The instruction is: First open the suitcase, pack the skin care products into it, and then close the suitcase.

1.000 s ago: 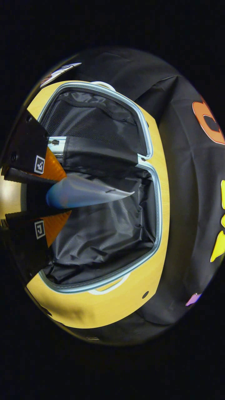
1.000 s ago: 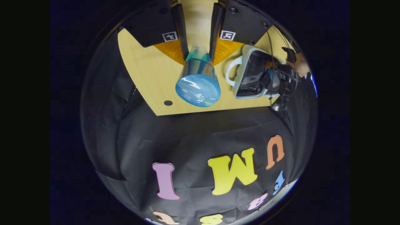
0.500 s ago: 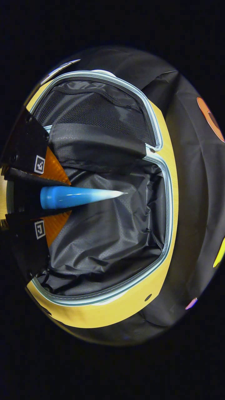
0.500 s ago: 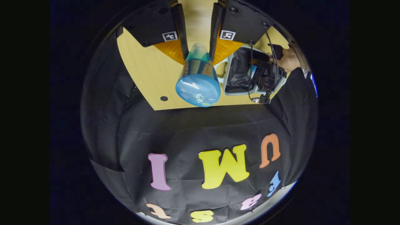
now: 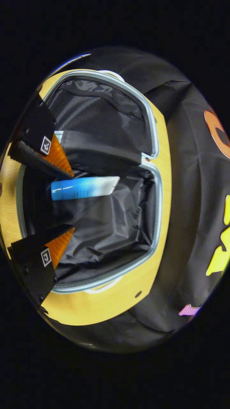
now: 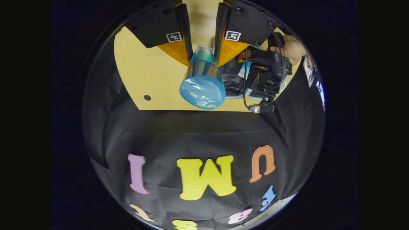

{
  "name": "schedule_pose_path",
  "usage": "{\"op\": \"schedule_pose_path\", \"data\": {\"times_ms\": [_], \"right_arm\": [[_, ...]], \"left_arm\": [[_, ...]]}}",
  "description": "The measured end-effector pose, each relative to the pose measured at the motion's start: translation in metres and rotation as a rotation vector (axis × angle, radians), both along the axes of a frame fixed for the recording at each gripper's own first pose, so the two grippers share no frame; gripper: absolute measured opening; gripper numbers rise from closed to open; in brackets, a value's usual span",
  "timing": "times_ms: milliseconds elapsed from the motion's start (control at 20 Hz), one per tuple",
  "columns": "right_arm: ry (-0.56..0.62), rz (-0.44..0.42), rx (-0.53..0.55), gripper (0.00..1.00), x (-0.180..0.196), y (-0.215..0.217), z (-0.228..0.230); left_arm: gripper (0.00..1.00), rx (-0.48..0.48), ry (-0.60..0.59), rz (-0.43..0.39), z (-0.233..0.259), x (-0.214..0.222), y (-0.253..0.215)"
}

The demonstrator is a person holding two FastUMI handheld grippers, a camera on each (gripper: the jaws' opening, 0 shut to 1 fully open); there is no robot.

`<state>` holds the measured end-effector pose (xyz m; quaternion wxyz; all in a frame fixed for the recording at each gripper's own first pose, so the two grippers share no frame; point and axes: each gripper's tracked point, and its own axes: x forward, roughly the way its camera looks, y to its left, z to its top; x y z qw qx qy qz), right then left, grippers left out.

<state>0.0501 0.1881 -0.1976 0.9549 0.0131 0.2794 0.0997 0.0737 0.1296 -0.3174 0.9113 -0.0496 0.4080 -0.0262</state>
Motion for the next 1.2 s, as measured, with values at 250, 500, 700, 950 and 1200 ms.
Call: {"op": "schedule_pose_path", "data": {"times_ms": [250, 500, 700, 950, 1200], "right_arm": [[0.106, 0.068, -0.025, 0.32, 0.02, 0.059, -0.043], [0.265, 0.136, -0.046, 0.32, 0.027, 0.115, -0.109], [0.372, 0.145, -0.109, 0.33, 0.032, 0.129, -0.149], [0.484, 0.082, -0.112, 0.33, 0.036, 0.136, -0.178], [0.517, 0.003, -0.103, 0.32, 0.064, 0.144, -0.189]], "left_arm": [[0.94, 0.035, -0.242, -0.019, 0.066, -0.019, 0.04], [0.94, 0.138, -0.428, 0.058, 0.104, -0.048, 0.13], [0.94, 0.136, -0.472, 0.183, 0.113, -0.079, 0.199], [0.94, 0.134, -0.549, 0.276, 0.136, -0.099, 0.261], [1.0, 0.042, -0.599, 0.325, 0.129, -0.088, 0.297]]}}
